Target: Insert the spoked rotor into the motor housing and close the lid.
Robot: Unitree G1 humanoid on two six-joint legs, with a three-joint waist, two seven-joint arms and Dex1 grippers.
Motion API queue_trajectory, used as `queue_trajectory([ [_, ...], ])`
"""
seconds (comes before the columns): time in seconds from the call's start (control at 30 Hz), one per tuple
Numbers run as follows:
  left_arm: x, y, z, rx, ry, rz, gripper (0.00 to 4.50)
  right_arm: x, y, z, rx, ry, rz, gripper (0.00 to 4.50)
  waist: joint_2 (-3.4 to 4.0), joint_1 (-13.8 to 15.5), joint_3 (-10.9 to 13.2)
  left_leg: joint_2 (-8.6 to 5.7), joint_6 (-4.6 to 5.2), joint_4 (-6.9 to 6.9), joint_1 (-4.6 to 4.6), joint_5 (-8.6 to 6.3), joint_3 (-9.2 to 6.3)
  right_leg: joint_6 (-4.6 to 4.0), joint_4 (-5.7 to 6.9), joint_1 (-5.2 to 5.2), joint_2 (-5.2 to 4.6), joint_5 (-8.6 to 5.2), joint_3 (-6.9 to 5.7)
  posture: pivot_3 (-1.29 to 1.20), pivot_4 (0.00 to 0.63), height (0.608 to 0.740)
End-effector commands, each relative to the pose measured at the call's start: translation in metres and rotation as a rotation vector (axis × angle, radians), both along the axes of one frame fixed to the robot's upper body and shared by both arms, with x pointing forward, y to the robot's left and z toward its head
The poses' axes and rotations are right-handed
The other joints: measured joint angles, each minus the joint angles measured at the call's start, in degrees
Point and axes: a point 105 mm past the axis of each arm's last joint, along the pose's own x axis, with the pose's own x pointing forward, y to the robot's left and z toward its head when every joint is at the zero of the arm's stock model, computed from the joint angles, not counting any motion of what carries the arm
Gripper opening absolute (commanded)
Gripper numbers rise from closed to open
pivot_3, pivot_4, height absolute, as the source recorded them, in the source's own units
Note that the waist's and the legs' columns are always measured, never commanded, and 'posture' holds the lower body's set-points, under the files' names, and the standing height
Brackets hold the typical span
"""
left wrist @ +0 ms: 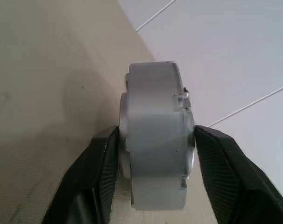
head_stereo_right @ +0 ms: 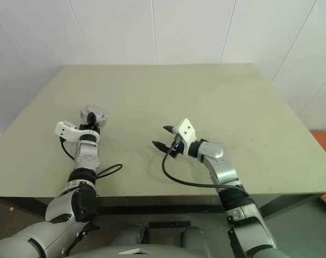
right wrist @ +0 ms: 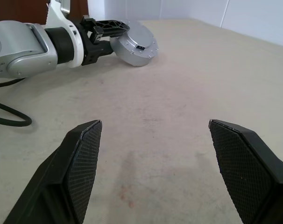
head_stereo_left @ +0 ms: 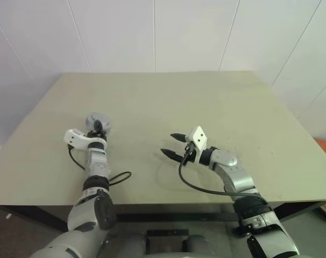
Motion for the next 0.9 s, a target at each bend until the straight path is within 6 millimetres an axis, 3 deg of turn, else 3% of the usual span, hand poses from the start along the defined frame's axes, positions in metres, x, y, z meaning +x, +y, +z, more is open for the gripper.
queue_trajectory([
  [0.03, 0.002, 0.002, 0.008, 0.050, -0.001, 0.017, 3.71, 0.004, 0.000, 0.013, 0.010, -0.046, 0.004, 3.84, -0.01, 0.2, 0.0, 0.00, -0.01, 0.01, 0.00, 0.01, 0.00, 0.00, 0.01, 0.00, 0.00, 0.00, 0.00, 0.00, 0.000, 0.740],
  [0.1, 0.000, -0.003, 0.001, 0.031, 0.042, 0.028, 4.38, 0.003, 0.001, 0.012, 0.006, -0.045, 0.005, 3.84, -0.01, 0.3, 0.0, -0.02, -0.01, 0.04, 0.01, 0.01, 0.00, 0.00, 0.03, 0.03, 0.00, 0.00, -0.01, 0.00, 0.000, 0.740],
  [0.13, 0.000, -0.006, -0.001, 0.031, 0.059, 0.027, 4.47, 0.003, 0.000, 0.012, 0.005, -0.045, 0.005, 3.84, -0.01, 0.3, 0.0, -0.02, -0.01, 0.05, 0.08, 0.01, 0.00, 0.00, 0.03, 0.11, -0.02, 0.00, 0.00, 0.00, 0.000, 0.740],
  [0.33, -0.006, -0.032, -0.013, 0.077, 0.243, -0.033, 4.47, 0.002, 0.000, 0.008, -0.003, -0.030, 0.010, 3.84, -0.01, 0.3, 0.0, -0.02, -0.02, 0.01, 0.51, 0.00, -0.01, 0.00, 0.02, 0.52, -0.02, -0.01, 0.00, 0.00, 0.000, 0.740],
  [0.47, -0.018, -0.053, -0.010, 0.058, 0.296, -0.122, 4.47, 0.003, 0.000, 0.008, 0.002, -0.023, 0.006, 3.84, -0.01, 0.4, 0.0, -0.01, -0.05, -0.03, 0.75, -0.03, -0.03, 0.00, -0.10, 0.77, -0.04, -0.02, 0.00, 0.00, 0.000, 0.740],
  [0.53, -0.025, -0.059, -0.004, 0.077, 0.290, -0.171, 4.47, 0.004, 0.000, 0.008, 0.004, -0.022, 0.004, 3.84, 0.00, 0.4, 0.0, -0.02, -0.08, -0.01, 0.78, -0.05, -0.05, -0.01, -0.12, 0.76, -0.04, -0.03, -0.02, 0.00, 0.000, 0.740],
  [0.63, -0.031, -0.066, 0.010, 0.129, 0.244, -0.252, 4.50, 0.006, -0.002, 0.011, 0.019, -0.013, -0.004, 4.45, 0.01, 0.4, 0.0, -0.02, -0.14, -0.01, 0.79, -0.08, -0.03, -0.08, -0.16, 0.75, -0.04, -0.06, -0.03, 0.00, 0.000, 0.740],
  [0.9, -0.024, -0.062, 0.049, 0.497, 0.011, -0.409, 4.50, 0.014, -0.019, 0.019, 0.037, -0.013, -0.052, 4.48, 0.04, 0.2, 0.0, -0.01, -0.19, -0.05, 0.79, -0.11, 0.07, -0.31, -0.23, 0.70, -0.01, -0.13, -0.06, 0.00, 0.000, 0.740],
])
